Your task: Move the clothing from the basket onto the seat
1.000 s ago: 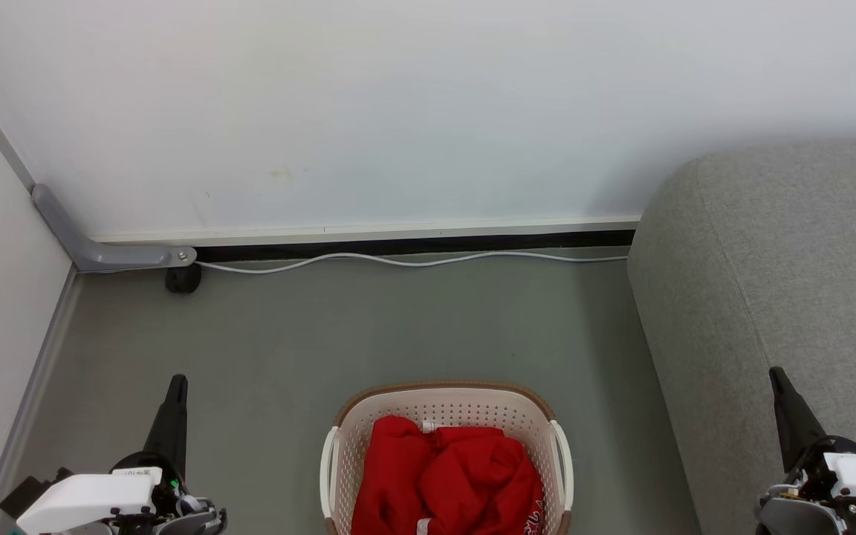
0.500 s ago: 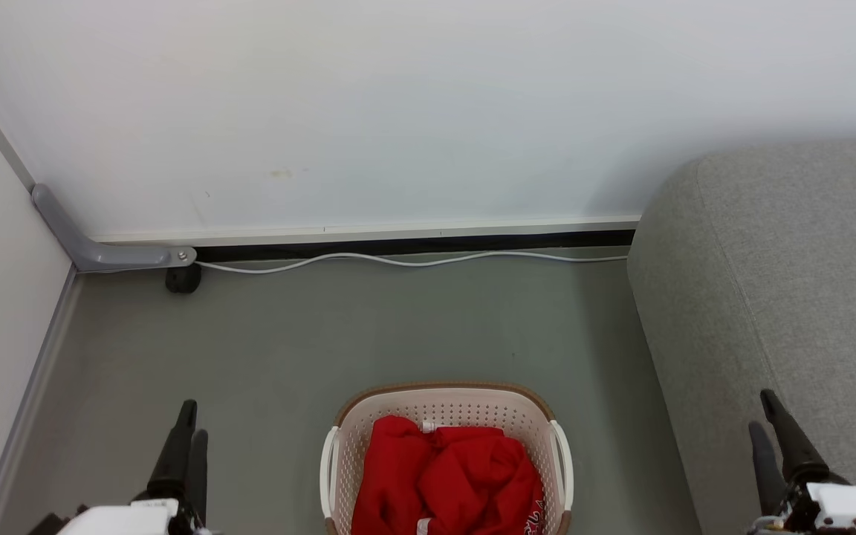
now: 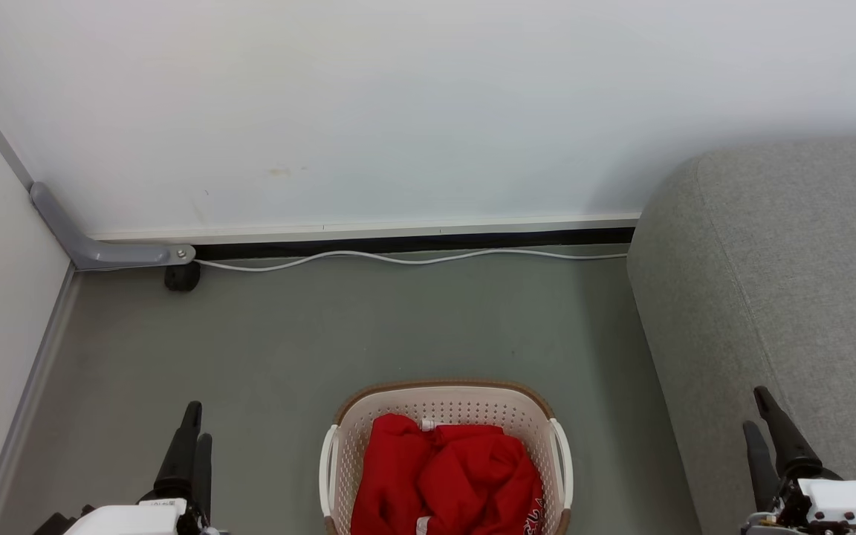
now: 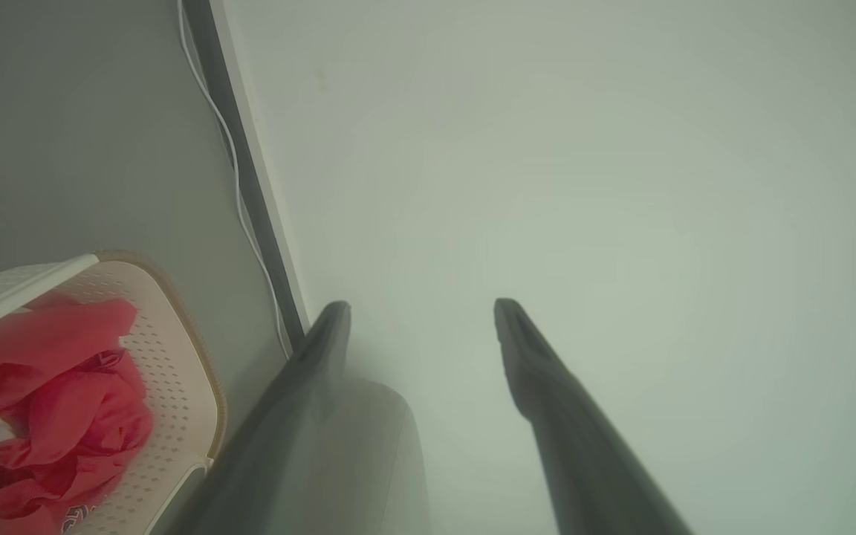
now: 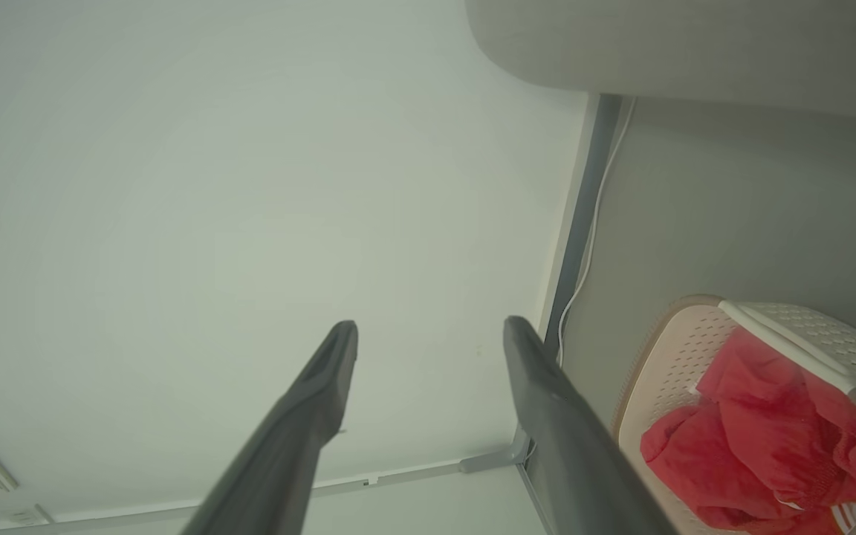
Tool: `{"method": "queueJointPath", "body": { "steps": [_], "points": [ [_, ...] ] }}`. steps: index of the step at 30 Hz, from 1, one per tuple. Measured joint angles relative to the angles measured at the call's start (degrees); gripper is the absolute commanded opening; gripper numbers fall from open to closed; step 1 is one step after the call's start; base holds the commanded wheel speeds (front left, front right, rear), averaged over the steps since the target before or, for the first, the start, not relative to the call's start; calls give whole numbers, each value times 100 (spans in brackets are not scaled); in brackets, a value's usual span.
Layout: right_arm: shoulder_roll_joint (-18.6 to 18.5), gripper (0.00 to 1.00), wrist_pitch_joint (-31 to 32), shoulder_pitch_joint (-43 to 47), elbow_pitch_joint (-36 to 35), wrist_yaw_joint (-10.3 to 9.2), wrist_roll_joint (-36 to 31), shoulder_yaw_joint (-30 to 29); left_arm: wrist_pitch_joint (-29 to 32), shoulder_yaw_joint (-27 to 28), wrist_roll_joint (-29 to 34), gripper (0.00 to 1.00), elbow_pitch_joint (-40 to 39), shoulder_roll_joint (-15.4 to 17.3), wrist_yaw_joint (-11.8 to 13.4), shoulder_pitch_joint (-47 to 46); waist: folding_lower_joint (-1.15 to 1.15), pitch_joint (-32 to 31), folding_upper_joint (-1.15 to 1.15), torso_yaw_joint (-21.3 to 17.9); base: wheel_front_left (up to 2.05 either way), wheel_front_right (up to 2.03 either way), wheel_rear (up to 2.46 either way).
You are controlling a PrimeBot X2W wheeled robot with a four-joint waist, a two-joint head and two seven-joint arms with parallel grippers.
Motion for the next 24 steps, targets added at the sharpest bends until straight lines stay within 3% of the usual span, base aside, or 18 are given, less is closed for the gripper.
{"method": "queueJointPath", "body": {
  "steps": [14,24],
  "points": [
    [-232,100,-298,-299,119,0,-269,350,-223,-25,669,100,88,16,0,-175,-1,25,0,-6,0,0,0],
    [-338,100,-450,-494,215,0,-832,435,-398,-33,1429,100,111,23,0,-264,-1,43,0,-16,0,0,0]
  ]
}}
